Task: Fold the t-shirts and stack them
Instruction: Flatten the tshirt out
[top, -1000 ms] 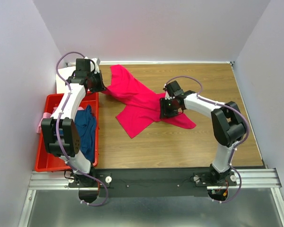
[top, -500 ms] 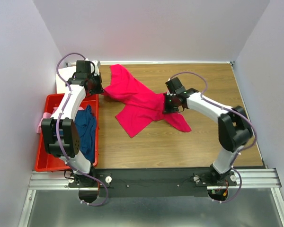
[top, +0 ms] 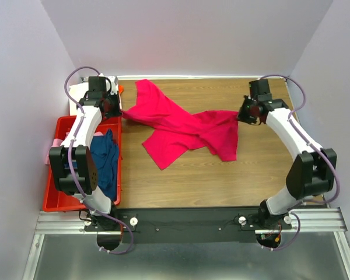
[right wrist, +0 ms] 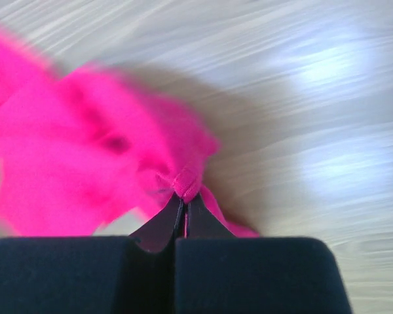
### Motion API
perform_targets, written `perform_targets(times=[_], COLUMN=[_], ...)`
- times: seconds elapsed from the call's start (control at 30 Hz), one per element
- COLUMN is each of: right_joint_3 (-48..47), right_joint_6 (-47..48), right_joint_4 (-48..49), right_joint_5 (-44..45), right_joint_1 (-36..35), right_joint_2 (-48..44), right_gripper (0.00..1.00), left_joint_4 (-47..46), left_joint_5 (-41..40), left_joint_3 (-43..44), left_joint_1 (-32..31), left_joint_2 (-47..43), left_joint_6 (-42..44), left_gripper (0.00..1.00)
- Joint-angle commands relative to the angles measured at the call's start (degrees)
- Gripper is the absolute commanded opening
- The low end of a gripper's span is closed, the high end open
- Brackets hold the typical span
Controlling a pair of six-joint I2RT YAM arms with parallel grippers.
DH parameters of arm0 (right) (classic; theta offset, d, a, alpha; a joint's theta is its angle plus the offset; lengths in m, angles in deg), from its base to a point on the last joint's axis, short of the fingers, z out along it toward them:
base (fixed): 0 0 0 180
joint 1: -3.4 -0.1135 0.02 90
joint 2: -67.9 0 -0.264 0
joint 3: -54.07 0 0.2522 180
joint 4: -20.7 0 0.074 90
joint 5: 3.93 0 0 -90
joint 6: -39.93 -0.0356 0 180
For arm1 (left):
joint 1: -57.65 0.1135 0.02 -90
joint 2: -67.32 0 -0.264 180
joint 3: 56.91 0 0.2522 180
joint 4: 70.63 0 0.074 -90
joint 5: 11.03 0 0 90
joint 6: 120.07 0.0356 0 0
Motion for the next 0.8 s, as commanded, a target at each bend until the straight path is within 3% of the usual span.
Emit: perform_targets(times=[0.0, 0.1, 0.3, 0.5, 0.77], right_joint_3=[0.03, -2.60, -4.12, 10.09, 25.76], right_joint_6=[3.96, 3.97, 6.42, 4.24, -2.00], right_joint_4=[0.99, 1.97, 1.97, 1.44, -1.28], right_joint_5=[3.86, 4.48, 1.42, -1.49, -6.24], right_joint_1=[6.78, 11.80, 13.04, 13.04, 11.02], right_joint_2=[6.11, 12.09, 13.78, 1.66, -8.72], right_gripper=[0.01, 0.03, 0.60, 0.65, 0.57], left_joint_4=[-2.83, -4.58, -3.10, -3.71, -3.88], left_joint_5=[4.75, 7.92, 10.92, 10.58, 10.22], left_joint_3=[1.58, 2.73, 7.82, 7.13, 5.02], left_joint_1=[0.06, -0.02, -1.08, -1.34, -1.26], left_joint_2=[0.83, 2.50, 7.25, 7.96, 7.25], left_joint_6=[-0.02, -0.90, 0.24, 0.68, 1.55], left_gripper=[0.00, 0.00, 0.00, 0.00, 0.00])
